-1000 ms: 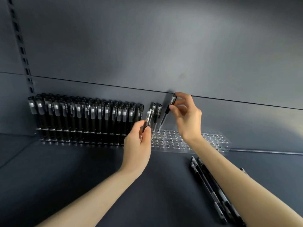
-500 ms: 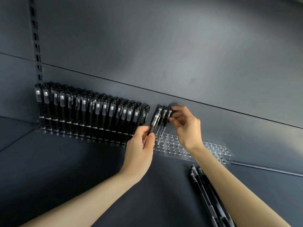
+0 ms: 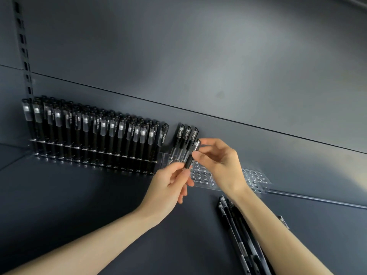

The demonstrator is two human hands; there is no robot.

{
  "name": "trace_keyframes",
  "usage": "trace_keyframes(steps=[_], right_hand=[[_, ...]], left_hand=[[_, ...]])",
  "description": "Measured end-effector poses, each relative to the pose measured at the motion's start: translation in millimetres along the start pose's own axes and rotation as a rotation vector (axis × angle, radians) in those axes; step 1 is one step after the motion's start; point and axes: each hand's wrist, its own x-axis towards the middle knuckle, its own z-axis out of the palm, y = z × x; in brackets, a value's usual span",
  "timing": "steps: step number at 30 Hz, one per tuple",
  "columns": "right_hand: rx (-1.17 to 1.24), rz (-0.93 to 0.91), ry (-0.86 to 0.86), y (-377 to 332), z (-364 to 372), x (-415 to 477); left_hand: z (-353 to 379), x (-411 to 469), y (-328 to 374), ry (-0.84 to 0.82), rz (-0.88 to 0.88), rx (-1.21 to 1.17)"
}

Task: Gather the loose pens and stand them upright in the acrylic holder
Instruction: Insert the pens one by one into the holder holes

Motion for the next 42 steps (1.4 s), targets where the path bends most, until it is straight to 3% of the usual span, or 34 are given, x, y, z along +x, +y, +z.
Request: trace_keyframes(steps=[3, 5, 10, 14, 20, 31, 42], right_hand=[[-0.021, 0.006, 0.038, -2, -5, -2], [-0.037, -0.01, 0.119, -4, -11, 2], [-0.113, -0.102, 0.348, -10, -28, 21], [-0.185, -0.154, 0.426, -5, -25, 33], [-0.252, -0.212, 0.423, 10, -17, 41], [-0.476, -0.224, 0.232, 32, -6, 43], [-0.527, -0.177, 0.255, 28, -6, 34]], left_hand=[[2, -1, 2, -0.029, 0.003, 0.052], [-2, 1, -4, 0.008, 0.077, 0.275], [-18, 10, -26, 0.044, 0.463, 1.017], [-17, 14, -36, -0.011, 0.544, 1.236], [-17, 17, -38, -0.058, 0.505, 1.379], [-18, 16, -36, -0.1, 0.458, 1.403], [-15, 12, -30, -0.1, 0.379, 1.458]])
